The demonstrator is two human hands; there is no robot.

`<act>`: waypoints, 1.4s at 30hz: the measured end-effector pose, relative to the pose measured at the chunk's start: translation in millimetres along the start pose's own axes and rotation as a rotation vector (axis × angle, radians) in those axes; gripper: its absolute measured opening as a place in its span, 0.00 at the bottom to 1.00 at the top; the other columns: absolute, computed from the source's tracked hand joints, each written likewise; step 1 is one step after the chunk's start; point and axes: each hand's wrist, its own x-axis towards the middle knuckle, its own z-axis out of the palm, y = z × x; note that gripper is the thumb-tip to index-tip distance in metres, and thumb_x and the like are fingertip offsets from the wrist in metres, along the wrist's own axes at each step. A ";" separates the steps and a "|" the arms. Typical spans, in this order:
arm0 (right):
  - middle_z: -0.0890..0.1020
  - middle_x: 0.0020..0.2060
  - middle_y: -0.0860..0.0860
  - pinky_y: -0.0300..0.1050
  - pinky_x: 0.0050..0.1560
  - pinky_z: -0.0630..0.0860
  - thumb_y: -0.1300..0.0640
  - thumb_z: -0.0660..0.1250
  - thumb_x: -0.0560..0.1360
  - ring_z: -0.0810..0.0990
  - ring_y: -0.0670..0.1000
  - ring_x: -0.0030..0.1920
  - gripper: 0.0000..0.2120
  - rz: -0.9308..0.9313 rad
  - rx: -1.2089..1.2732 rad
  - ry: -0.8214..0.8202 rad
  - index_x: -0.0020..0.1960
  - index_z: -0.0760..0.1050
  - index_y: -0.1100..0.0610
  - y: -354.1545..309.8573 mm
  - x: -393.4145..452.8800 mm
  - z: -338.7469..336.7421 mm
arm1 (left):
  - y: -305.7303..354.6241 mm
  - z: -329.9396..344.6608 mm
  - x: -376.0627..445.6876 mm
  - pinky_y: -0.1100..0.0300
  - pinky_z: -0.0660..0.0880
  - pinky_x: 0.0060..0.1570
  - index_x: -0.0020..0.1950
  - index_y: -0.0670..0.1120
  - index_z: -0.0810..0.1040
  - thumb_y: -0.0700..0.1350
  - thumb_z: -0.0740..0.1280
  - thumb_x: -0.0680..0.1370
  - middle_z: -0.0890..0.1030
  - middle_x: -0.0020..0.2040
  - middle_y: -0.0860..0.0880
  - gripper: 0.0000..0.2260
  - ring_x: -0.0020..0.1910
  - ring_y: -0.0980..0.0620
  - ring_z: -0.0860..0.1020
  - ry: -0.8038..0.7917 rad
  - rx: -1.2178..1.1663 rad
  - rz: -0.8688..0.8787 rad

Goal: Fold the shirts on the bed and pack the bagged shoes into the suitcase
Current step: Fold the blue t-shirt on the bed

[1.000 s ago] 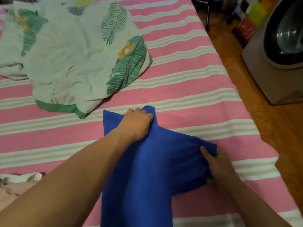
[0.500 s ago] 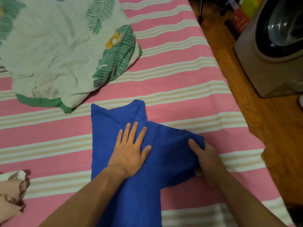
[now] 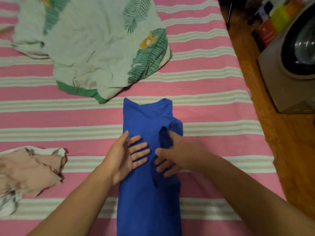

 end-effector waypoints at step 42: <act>0.78 0.38 0.43 0.38 0.39 0.69 0.60 0.70 0.76 0.74 0.41 0.36 0.09 -0.326 -0.588 0.533 0.39 0.74 0.52 30.1 137.6 -79.0 | 13.0 -7.6 60.8 0.51 0.68 0.60 0.52 0.48 0.77 0.53 0.69 0.79 0.65 0.56 0.49 0.09 0.59 0.44 0.68 0.585 1.104 0.539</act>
